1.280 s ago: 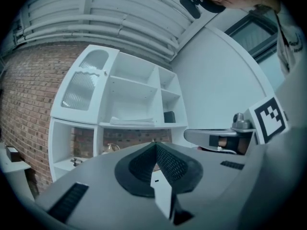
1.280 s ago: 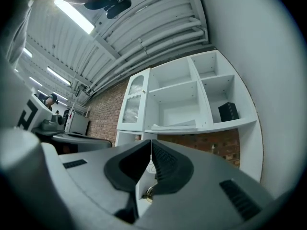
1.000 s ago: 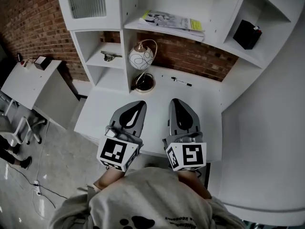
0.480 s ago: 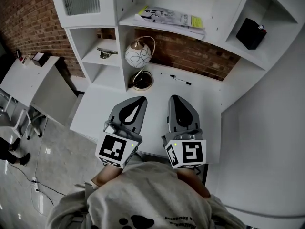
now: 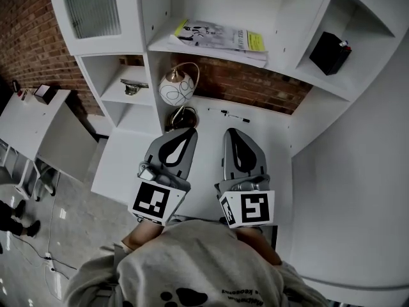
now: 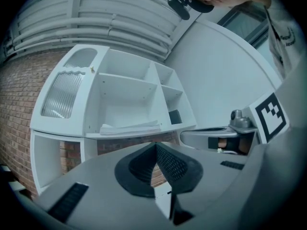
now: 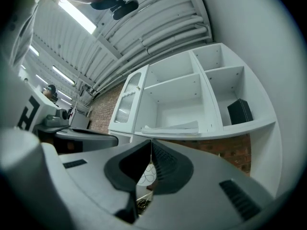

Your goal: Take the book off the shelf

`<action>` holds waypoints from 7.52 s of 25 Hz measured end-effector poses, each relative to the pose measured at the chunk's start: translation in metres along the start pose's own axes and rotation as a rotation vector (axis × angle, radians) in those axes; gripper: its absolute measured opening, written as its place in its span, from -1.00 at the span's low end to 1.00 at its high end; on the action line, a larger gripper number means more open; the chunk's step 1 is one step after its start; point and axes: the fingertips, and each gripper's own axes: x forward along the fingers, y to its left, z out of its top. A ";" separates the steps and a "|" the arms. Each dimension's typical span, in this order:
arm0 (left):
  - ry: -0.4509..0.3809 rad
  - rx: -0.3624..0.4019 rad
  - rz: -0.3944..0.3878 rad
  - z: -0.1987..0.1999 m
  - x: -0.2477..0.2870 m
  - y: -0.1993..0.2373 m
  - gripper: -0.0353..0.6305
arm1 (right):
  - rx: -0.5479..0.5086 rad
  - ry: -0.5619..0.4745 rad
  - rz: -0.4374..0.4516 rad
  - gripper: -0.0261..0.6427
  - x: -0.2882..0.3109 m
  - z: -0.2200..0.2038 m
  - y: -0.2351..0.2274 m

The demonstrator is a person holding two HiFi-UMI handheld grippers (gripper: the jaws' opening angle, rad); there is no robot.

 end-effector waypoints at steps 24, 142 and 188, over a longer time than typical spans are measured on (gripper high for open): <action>-0.049 -0.030 -0.082 0.006 0.054 0.043 -0.87 | -0.078 -0.018 -0.058 -0.86 0.055 0.008 -0.021; 0.409 1.176 -0.228 0.014 0.155 0.079 -0.66 | -1.349 0.588 0.219 -0.34 0.192 -0.031 -0.072; 0.440 1.305 -0.035 0.004 0.185 0.087 -0.64 | -1.346 0.582 0.170 -0.65 0.184 -0.023 -0.073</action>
